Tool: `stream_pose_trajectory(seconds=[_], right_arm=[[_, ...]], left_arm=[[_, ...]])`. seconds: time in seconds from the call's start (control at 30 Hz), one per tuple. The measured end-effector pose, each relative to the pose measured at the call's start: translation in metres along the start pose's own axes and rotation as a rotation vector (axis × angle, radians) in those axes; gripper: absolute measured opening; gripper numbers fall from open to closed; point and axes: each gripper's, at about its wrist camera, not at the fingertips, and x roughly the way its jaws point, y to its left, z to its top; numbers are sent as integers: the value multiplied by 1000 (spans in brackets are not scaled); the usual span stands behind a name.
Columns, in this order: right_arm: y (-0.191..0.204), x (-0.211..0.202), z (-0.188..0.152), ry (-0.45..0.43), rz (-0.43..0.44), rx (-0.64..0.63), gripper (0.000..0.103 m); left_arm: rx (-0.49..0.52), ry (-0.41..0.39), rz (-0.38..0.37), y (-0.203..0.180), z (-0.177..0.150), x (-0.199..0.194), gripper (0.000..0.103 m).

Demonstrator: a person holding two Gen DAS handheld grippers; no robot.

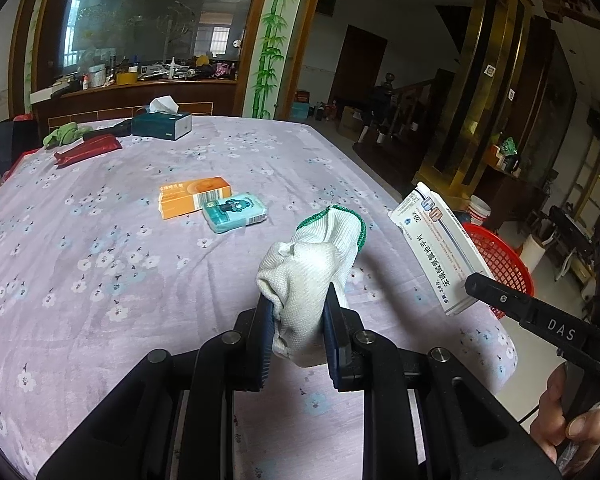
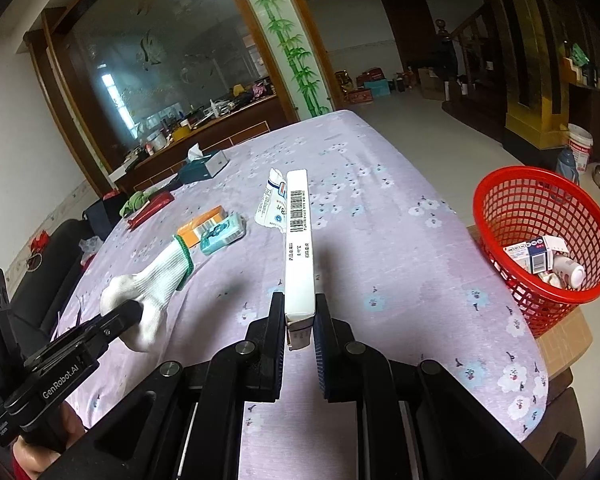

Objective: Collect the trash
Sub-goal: 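Carry the white glove and white barcode box over the wastebasket and open both tools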

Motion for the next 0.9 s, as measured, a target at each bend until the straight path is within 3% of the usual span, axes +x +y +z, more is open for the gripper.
stream_pose_trajectory(seconds=[0.47, 0.7, 0.9], right_arm=[[-33, -20, 10, -49, -27, 70, 14], [-78, -48, 21, -122, -80, 155, 14], [-135, -76, 32, -186, -167, 263, 14]], left_arm=[[43, 14, -50, -28, 10, 8, 21], [93, 53, -157, -67, 22, 23, 21], [123, 103, -325, -118, 41, 45, 21]])
